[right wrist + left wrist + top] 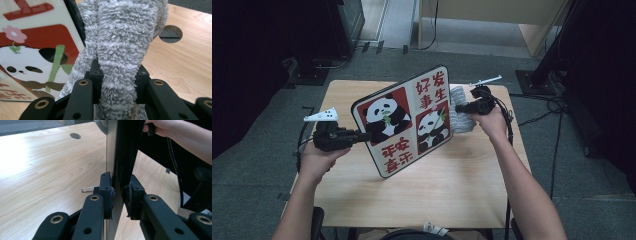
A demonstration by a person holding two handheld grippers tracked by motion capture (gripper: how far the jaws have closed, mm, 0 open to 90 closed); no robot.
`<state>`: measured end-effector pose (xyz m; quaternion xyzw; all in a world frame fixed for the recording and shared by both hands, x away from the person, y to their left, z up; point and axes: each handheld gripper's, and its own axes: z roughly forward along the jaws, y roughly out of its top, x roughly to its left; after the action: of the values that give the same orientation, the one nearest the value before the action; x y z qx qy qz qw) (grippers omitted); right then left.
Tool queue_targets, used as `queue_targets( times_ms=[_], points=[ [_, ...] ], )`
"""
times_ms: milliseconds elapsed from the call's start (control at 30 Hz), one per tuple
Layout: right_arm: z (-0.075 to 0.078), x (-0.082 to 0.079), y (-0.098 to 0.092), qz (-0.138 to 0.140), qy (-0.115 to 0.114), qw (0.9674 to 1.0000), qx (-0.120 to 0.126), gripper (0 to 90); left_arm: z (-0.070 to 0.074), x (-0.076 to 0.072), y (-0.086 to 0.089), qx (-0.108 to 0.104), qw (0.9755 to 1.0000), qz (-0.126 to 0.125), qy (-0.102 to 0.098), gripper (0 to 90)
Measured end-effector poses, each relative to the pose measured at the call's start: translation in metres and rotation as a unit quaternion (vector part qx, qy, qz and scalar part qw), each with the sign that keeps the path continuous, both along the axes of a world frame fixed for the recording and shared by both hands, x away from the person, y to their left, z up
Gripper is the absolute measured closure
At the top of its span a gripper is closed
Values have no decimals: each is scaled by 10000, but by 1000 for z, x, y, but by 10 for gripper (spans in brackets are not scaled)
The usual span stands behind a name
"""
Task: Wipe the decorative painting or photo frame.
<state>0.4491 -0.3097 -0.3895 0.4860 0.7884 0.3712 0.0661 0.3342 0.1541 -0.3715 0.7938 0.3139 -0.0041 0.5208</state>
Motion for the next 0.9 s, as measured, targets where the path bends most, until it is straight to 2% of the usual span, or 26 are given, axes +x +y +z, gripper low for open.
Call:
queue_targets(
  times_ms=[633,900],
  points=[
    [-18,-8,-4,-34,29,10000,38,690,-1,0,0,8,10000,24,-10,782],
    [-27,-11,-6,-63,125,9999,82,688,-1,0,-1,10,10000,23,-11,782]
  ],
)
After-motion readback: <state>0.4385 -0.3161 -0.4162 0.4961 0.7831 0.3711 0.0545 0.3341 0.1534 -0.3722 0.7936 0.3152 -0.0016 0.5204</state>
